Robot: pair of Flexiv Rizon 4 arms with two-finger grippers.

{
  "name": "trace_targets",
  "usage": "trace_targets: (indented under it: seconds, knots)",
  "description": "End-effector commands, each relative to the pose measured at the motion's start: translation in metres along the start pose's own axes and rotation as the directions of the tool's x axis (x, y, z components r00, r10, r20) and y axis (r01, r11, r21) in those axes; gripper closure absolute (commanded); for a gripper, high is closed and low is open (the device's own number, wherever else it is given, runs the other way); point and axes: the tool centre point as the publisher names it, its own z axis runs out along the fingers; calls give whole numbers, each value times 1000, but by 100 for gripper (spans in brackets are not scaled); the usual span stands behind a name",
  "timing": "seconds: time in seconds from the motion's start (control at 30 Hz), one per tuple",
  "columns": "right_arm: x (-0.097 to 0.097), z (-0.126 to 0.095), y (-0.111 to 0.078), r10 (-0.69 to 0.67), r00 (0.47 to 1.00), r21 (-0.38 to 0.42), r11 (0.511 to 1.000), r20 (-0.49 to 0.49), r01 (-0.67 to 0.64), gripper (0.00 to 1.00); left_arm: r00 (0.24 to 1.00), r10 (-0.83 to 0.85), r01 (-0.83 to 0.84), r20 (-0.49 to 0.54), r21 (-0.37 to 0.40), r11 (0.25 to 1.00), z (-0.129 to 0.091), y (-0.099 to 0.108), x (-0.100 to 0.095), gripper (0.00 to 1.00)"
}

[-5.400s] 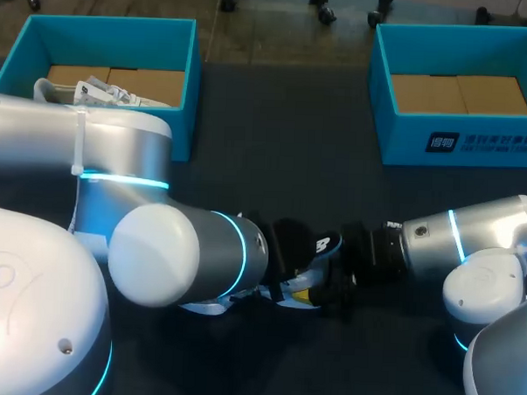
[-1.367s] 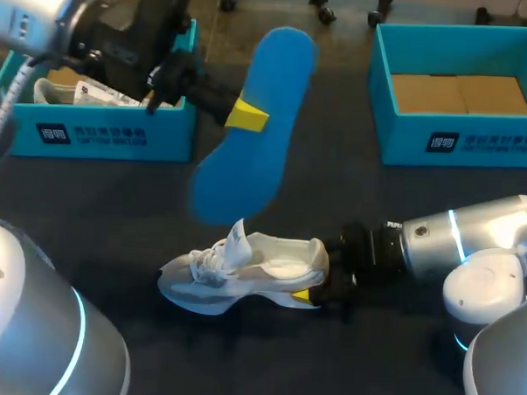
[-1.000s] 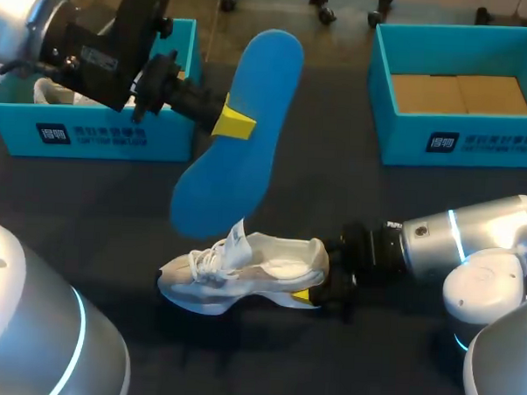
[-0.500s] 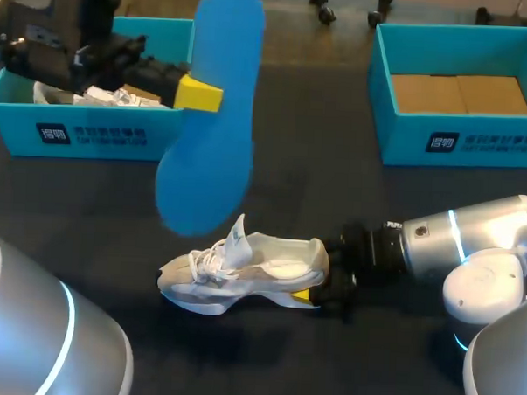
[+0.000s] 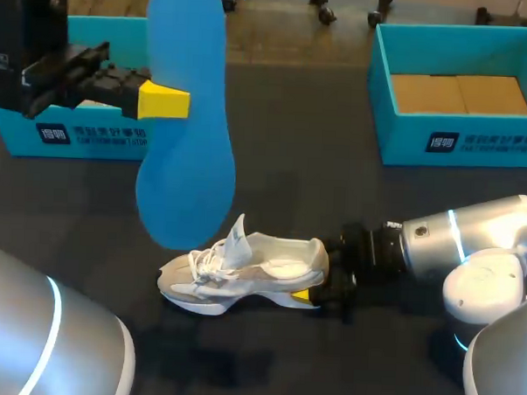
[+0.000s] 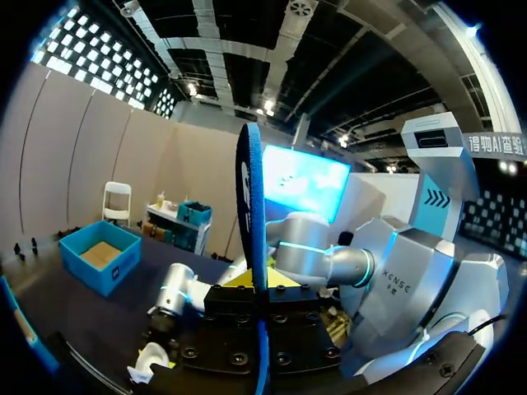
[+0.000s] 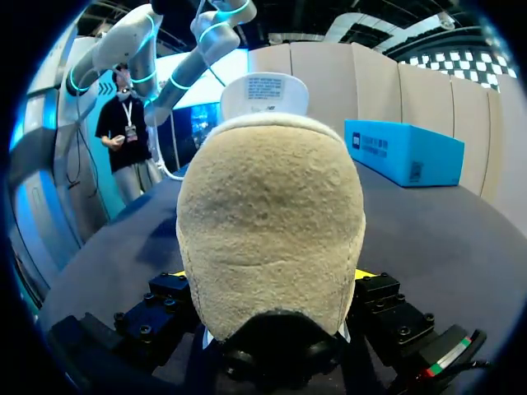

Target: Take the shoe out of the shoebox, open the shoe tongue, remove and reinsert the insole, then place the shoe into the shoebox

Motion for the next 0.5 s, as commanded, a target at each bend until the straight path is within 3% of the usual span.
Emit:
trace_targets:
  seconds: [0.03,0.37,0.5]
  knots:
    - [1,0,1,1,1000,6,1000,1,-1,100,1000,-3,3,8,1,1000,2,0,-3,100]
    - [1,0,1,1,1000,6,1000,1,-1,100,1000,-29,29,-4,-11,1000,4,-11,-9,100]
    - [1,0,1,1,1000,6,1000,1,-1,100,999,-48,48,12,0,999,4,-16,-20,100]
